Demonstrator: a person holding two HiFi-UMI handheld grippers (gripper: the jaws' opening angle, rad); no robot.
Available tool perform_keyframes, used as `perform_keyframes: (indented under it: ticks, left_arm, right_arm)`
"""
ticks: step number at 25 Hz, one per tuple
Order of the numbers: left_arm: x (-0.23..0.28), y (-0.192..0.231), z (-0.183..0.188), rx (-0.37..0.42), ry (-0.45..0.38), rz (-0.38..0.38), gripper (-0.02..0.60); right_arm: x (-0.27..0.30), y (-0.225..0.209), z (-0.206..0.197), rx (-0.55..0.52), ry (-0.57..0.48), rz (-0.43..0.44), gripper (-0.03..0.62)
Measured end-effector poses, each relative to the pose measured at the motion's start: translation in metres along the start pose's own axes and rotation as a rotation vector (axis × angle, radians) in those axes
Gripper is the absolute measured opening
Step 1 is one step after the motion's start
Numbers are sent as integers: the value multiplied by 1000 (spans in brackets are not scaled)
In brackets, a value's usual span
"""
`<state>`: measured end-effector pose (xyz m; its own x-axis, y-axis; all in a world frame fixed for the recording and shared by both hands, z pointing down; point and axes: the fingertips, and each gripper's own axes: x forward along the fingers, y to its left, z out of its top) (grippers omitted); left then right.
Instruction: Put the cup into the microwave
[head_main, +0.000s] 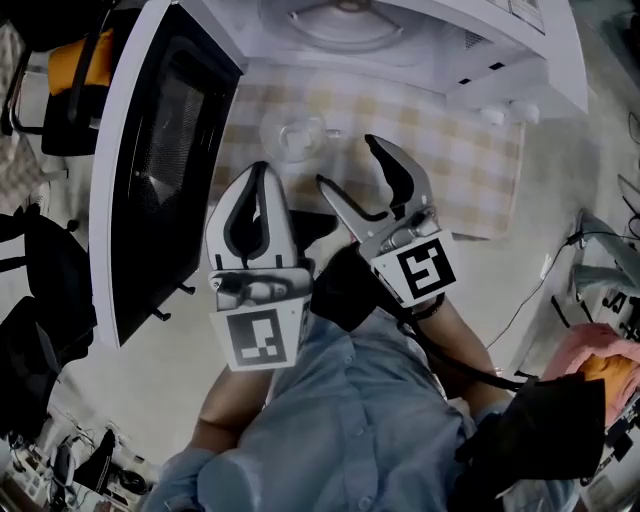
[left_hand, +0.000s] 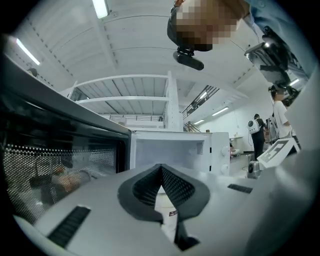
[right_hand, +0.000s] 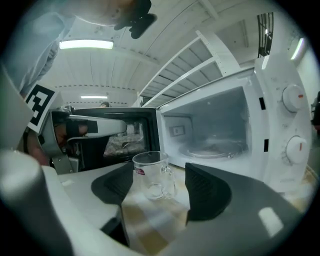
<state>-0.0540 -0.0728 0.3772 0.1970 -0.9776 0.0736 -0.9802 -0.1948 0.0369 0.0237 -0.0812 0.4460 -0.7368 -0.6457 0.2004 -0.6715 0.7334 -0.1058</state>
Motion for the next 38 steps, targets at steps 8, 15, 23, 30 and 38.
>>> perform_keyframes:
  ticks: [8,15,23,30,38]
  left_arm:
    - [1,13,3,-22,32,22,8]
    - [12,24,-6,-53,70,34,7]
    - [27,44,-12,-68,96,54,8]
    - [30,53,-16,-81,106,61,8]
    - [30,56,-16,-89,112,57,8]
  right_arm:
    - [25,8,-25,-23,128,83,431]
    - [58,7,-26,-123,180,148,491]
    - [92,17,-26,-211,226,232,491]
    - [101,19,-32,-242,253,244,488]
    - [98,22,-35,-287,286,269,413]
